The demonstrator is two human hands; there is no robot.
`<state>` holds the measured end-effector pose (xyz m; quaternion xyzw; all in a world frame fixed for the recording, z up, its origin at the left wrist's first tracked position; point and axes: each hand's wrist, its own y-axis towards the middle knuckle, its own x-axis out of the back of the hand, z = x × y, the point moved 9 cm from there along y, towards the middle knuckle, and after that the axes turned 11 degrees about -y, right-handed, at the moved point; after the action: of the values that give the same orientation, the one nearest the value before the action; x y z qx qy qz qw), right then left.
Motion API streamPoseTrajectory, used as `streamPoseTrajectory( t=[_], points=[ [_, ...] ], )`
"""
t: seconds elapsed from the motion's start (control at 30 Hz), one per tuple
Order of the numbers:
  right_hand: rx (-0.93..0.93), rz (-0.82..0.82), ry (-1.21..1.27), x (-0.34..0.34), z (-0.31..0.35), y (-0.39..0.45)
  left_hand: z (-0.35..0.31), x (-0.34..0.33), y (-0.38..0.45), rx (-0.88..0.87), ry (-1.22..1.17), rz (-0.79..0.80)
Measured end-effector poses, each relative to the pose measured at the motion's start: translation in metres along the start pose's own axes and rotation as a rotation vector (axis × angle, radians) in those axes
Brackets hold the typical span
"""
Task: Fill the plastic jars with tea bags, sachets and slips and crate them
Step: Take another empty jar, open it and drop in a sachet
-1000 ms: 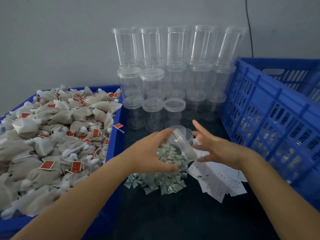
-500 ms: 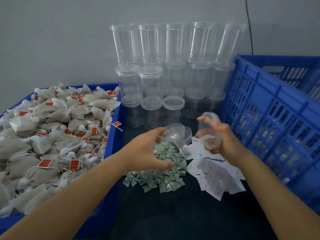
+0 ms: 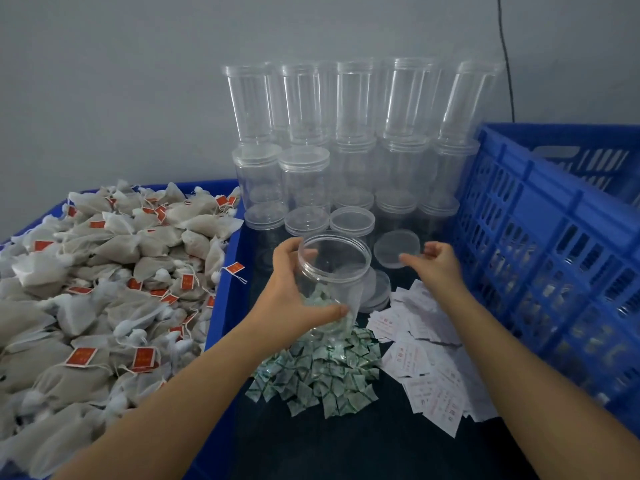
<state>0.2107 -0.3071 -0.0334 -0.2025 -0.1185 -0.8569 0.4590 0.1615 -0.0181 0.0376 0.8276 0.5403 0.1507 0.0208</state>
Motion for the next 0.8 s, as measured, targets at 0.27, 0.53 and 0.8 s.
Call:
streamPoseTrajectory(
  t=[0.27, 0.53, 0.8],
  points=[
    [-0.072, 0.091, -0.319, -0.036, -0.033, 0.028, 0.015, 0.005, 0.012, 0.018, -0.027, -0.047],
    [-0.012, 0.223, -0.505, -0.025, -0.004, 0.016, 0.016, 0.007, 0.012, 0.026, 0.004, -0.062],
    [0.330, 0.561, 0.120, -0.040, 0.082, -0.129, -0.004, -0.002, 0.003, 0.038, 0.066, 0.000]
  ],
)
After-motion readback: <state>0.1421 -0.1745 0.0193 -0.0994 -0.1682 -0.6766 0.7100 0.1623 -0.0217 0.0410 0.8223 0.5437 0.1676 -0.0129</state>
